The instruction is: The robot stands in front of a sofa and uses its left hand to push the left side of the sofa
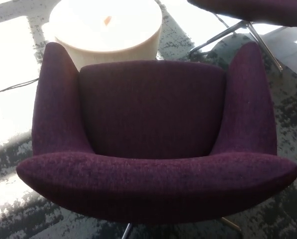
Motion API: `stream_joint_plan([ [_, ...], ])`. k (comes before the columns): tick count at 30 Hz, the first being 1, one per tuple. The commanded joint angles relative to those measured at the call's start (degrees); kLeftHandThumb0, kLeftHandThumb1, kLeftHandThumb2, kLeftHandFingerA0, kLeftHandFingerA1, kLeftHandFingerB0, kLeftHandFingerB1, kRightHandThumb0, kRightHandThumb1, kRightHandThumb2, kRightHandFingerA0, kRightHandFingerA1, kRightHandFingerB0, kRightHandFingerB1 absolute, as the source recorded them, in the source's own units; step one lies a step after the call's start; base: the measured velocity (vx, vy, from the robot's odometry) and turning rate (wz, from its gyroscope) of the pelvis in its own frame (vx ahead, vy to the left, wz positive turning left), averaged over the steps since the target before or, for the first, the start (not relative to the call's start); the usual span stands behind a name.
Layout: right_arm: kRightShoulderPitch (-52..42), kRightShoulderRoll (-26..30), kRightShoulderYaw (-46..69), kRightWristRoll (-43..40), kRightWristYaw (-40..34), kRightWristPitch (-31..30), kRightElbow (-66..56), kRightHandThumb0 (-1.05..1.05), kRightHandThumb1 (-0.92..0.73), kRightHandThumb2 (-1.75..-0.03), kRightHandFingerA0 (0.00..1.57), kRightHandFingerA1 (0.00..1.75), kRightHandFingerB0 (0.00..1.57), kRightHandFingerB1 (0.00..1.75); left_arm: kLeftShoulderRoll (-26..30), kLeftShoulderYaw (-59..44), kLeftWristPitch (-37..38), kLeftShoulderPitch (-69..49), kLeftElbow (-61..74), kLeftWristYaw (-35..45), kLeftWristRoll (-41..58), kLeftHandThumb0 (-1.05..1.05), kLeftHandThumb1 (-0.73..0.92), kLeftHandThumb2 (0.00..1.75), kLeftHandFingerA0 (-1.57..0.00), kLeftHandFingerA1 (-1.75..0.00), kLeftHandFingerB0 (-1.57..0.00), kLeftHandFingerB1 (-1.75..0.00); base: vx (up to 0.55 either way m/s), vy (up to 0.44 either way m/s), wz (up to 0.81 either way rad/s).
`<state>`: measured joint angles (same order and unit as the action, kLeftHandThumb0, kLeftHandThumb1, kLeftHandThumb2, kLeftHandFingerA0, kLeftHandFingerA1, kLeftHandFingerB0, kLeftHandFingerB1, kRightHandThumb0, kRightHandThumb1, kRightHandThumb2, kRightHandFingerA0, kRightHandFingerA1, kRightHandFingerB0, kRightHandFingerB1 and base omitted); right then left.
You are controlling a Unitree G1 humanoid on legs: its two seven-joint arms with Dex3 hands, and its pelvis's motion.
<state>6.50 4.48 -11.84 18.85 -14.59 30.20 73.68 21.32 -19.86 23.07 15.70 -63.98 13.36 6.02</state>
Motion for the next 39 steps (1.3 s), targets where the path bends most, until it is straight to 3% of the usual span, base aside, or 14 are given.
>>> stream_joint_plan([
  [1, 0.3, 0.4, -0.2, 1.0, -2.3, 3.3, 1.0, -1.05, -0.88, -0.87, 0.55, 1.36, 0.37, 1.25, 3.2, 0.7, -1.2, 4.3, -1.6, 2.4, 0.2, -0.88, 0.88, 1.23, 0.00, -0.18, 0.00, -0.17, 0.00, 0.000, 0.00],
  [2, 0.5, 0.3, 0.0, 0.8, -1.9, 3.2, 1.1, -1.05, -0.88, -0.87, 0.54, 1.35, 0.37, 1.25, 3.7, 1.1, -1.3, 5.5, -2.2, 3.0, 0.0, -0.86, 0.88, 1.24, 0.00, -0.17, 0.00, -0.16, 0.00, 0.000, 0.00],
  [3, 0.5, 0.2, 0.1, 0.6, -1.6, 3.1, 1.2, -0.94, -0.62, -1.40, 0.53, 1.11, 0.00, 0.81, 4.3, 1.9, -2.9, 7.0, -2.8, 3.1, -0.8, -0.90, 0.86, 1.24, 0.00, -0.12, 0.00, -0.14, 0.00, 0.000, 0.00],
  [5, 0.4, 0.2, 0.0, 0.9, -1.8, 3.2, 1.3, -0.95, -0.63, -1.41, 0.53, 1.11, 0.00, 0.81, 5.4, 4.1, -5.8, 10.0, -4.3, 2.9, -2.5, -0.87, 0.86, 1.24, 0.00, -0.13, 0.00, -0.15, 0.00, 0.000, 0.00],
  [6, 0.4, 0.2, -0.1, 1.1, -2.1, 3.4, 1.3, -1.05, -0.88, -0.88, 0.51, 1.30, 0.37, 1.20, 5.7, 4.8, -6.2, 10.7, -4.6, 3.3, -2.8, -0.84, 0.84, 1.24, 0.00, -0.15, 0.00, -0.15, 0.00, 0.000, 0.00],
  [7, 0.6, 0.2, -0.3, 1.3, -2.3, 3.2, 1.3, -0.91, -0.63, -1.40, 0.41, 1.03, 0.00, 0.79, 6.0, 5.6, -7.2, 12.0, -4.9, 3.6, -3.2, -0.91, 0.84, 1.06, 0.00, -0.05, 0.00, -0.11, 0.00, 0.000, 0.00],
  [8, 0.6, 0.1, -0.3, 1.4, -2.2, 3.3, 1.4, -0.92, -0.62, -1.40, 0.42, 1.03, 0.00, 0.79, 6.0, 6.5, -7.6, 13.0, -5.1, 3.7, -3.6, -0.83, 0.86, 1.23, 0.00, -0.14, 0.00, -0.15, 0.00, 0.000, 0.00],
  [15, 0.6, -0.2, -0.2, 1.4, -2.0, 3.2, 1.6, -0.92, -0.60, -1.38, 0.48, 1.06, 0.00, 0.78, 4.7, 11.5, -9.1, 17.4, -6.5, 2.6, -5.5, -0.84, 0.80, 1.18, 0.00, -0.16, -0.07, -0.20, 0.00, 0.000, 0.00],
  [16, 0.6, -0.2, -0.3, 1.6, -2.0, 3.2, 1.6, -0.92, -0.59, -1.38, 0.48, 1.06, 0.00, 0.78, 4.4, 12.0, -9.4, 17.7, -6.6, 2.3, -5.7, -0.86, 0.92, 0.77, 0.00, -0.16, -0.03, -0.23, 0.00, 0.000, 0.00],
  [17, 0.6, -0.2, -0.4, 1.7, -2.1, 3.2, 1.6, -0.92, -0.59, -1.38, 0.48, 1.06, 0.00, 0.78, 4.2, 12.4, -9.6, 17.8, -6.6, 2.1, -5.8, -0.86, 0.92, 0.77, 0.00, -0.16, -0.03, -0.23, 0.00, 0.000, 0.00],
  [18, 0.4, -0.2, -0.4, 1.8, -2.3, 3.6, 1.6, -0.96, -0.62, -1.40, 0.53, 1.10, 0.00, 0.80, 3.5, 13.5, -10.1, 17.9, -6.4, 1.5, -6.6, -0.80, 0.80, 1.18, 0.00, -0.20, -0.08, -0.22, 0.00, 0.000, 0.00],
  [29, 0.3, -0.4, -0.3, 1.4, -1.8, 3.6, 1.6, -0.94, -0.57, -1.37, 0.53, 1.09, 0.00, 0.81, -0.9, 19.7, -8.5, 15.4, -5.2, 1.7, -9.1, -0.95, 0.90, 1.23, -0.05, -0.13, -0.05, -0.11, 0.00, 0.000, 0.00],
  [33, 0.2, -0.3, -0.5, 1.7, -2.0, 4.0, 1.6, -1.01, -0.61, -1.41, 0.70, 1.22, 0.00, 0.85, -2.2, 20.0, -6.9, 13.5, -4.0, 2.4, -8.7, -0.91, 0.86, 1.23, 0.00, -0.13, 0.00, -0.13, 0.00, 0.000, 0.00],
  [39, 0.5, 0.0, -1.3, 2.5, -3.0, 3.9, 1.5, -0.95, -0.60, -1.39, 0.53, 1.10, 0.00, 0.82, -3.4, 20.2, -6.5, 11.6, -1.9, 2.0, -8.6, -0.92, 0.84, 1.22, -0.07, -0.20, -0.07, -0.17, 0.00, 0.000, 0.00],
])
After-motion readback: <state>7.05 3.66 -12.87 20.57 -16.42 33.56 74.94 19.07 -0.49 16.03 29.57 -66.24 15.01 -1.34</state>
